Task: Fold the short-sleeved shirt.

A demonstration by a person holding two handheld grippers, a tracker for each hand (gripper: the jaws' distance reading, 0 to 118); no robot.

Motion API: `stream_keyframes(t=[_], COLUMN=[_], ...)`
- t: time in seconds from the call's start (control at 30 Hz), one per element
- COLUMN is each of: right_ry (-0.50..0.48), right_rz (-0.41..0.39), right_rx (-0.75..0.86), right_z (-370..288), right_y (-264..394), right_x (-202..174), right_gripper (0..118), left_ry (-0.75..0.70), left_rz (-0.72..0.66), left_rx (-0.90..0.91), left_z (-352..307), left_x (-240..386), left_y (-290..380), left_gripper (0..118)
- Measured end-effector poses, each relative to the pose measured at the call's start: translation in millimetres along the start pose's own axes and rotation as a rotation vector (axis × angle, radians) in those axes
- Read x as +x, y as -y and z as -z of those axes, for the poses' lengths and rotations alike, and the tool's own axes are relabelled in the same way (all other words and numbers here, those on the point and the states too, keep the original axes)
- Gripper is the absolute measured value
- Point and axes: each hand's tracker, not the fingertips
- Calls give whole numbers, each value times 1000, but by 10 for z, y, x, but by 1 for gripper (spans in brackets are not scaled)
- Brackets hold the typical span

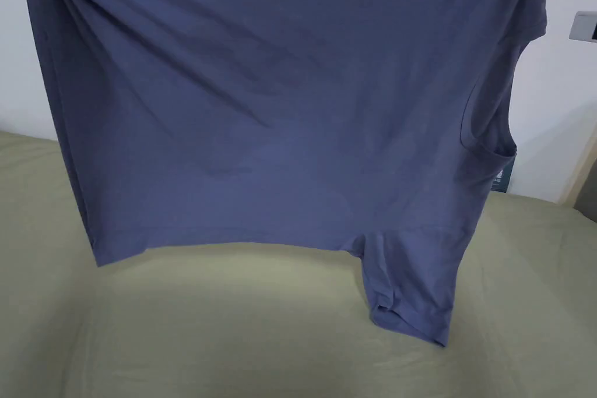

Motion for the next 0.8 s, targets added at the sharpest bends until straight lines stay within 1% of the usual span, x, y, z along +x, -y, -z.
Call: stream_keyframes(t=[0.1,0.27,0.37,0.43,0.47,0.53,0.6,0.67,0.8], right_ry=[-18,-17,-17,-20,-16,-25,-34,-44,-51], right_rz=[7,-26,-43,-29,-28,-36,-23,13,33], right_rx=[9,-88,-130,-150,-157,-174,-183,-213,-260], right_z=[-201,-543,-802,-1023,-1239,-1511,-1784,-2032,-2402], right_y=[100,446,726,887,971,1107,1233,1367,1692], right_x=[11,-10,2,16,-59,-74,-83,-94,-68], right_gripper=[3,3,3,3,3,3,3,3,3], left_ry=[17,61,108,128,153,156,173,203,244], left_rz=[18,83,86,73,75,93,107,71,22], left_rx=[6,-34,-68,-83,-90,-90,-98,-129,-178], left_z=[-111,-208,-413,-508,-575,-721,-903,-1060,-1355], left_x=[54,81,181,195,201,220,202,170,135], left_y=[68,338,659,848,951,1129,1306,1499,1988], left_gripper=[3,3,3,3,3,3,3,3,3])
